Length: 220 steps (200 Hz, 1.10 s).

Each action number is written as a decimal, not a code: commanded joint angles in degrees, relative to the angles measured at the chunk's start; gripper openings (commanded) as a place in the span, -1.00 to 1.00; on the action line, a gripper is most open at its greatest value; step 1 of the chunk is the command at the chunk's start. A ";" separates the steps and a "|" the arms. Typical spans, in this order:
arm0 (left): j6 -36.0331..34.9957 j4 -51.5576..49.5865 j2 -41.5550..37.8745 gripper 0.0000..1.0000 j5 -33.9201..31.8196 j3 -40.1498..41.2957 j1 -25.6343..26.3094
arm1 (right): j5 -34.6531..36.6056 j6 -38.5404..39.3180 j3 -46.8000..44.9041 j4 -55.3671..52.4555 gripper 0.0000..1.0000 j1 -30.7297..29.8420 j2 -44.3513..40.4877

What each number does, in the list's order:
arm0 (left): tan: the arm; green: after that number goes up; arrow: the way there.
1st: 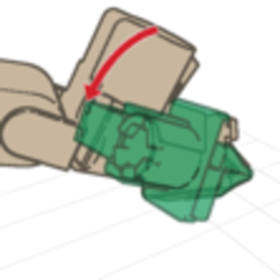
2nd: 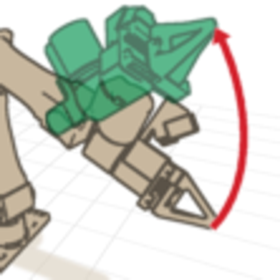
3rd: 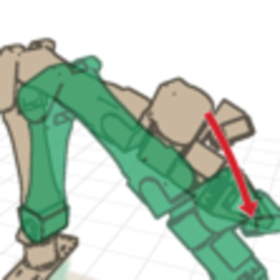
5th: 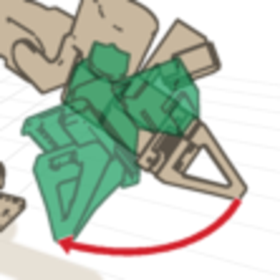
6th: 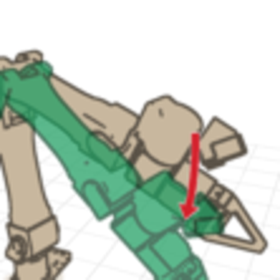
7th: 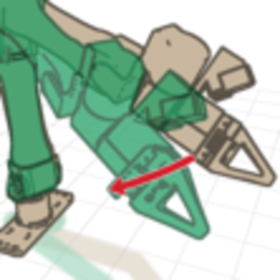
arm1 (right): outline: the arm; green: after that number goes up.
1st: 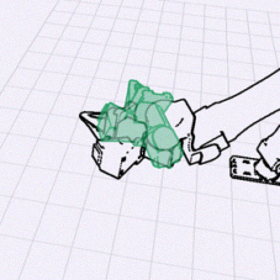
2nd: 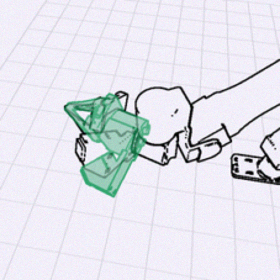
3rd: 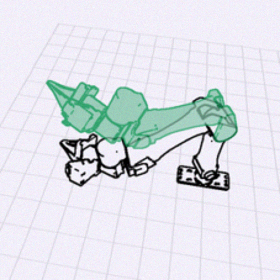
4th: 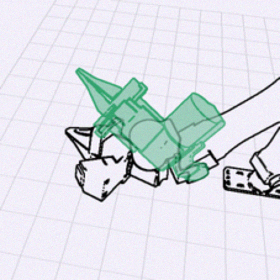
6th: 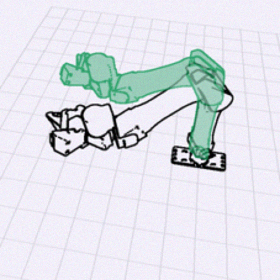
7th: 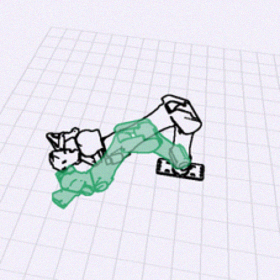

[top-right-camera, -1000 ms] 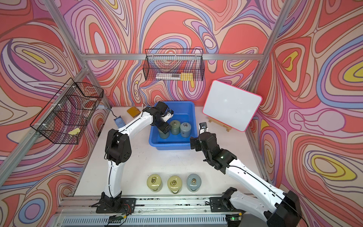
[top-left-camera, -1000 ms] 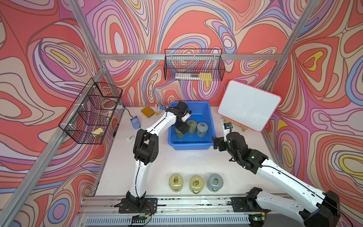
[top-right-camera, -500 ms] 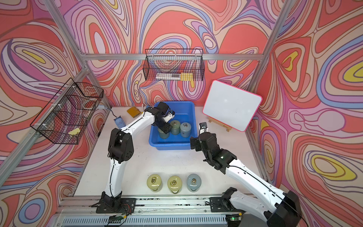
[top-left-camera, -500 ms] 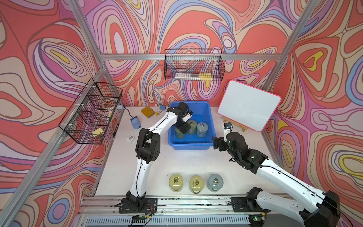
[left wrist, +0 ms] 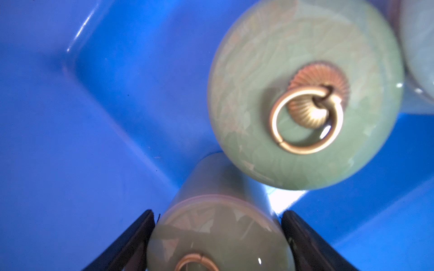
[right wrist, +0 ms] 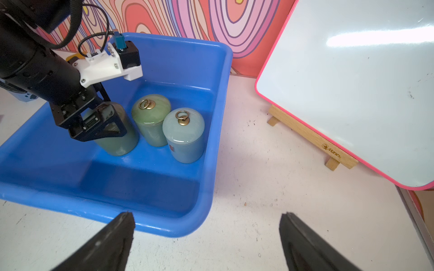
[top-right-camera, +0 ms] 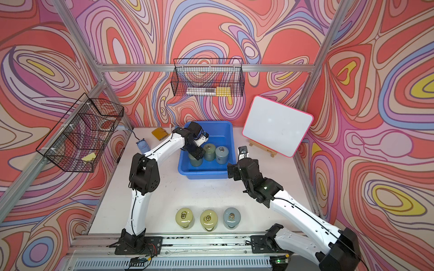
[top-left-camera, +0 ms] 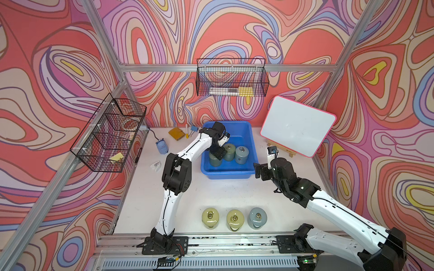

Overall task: Take the tea canister out of the basket
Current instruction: Pick up the tea canister from the basket.

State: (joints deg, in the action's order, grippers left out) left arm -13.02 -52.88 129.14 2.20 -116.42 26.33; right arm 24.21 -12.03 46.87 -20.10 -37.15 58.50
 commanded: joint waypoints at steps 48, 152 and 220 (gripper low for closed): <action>2.16 -8.51 -0.22 0.82 -2.01 -0.47 1.25 | 0.41 0.17 -0.75 1.03 0.96 0.34 -0.09; 2.76 -9.83 -0.42 0.43 -4.59 -0.74 1.35 | 0.45 0.17 -0.91 1.05 0.96 0.28 -0.58; 4.31 -8.79 -3.40 -0.06 -2.47 -1.78 1.37 | 0.53 0.17 -0.99 1.19 0.96 0.32 -0.65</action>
State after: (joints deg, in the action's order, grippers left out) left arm -10.04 -58.94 129.01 -0.80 -116.95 28.05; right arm 24.21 -12.03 46.85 -20.05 -37.15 58.50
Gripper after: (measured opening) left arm 0.839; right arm 0.983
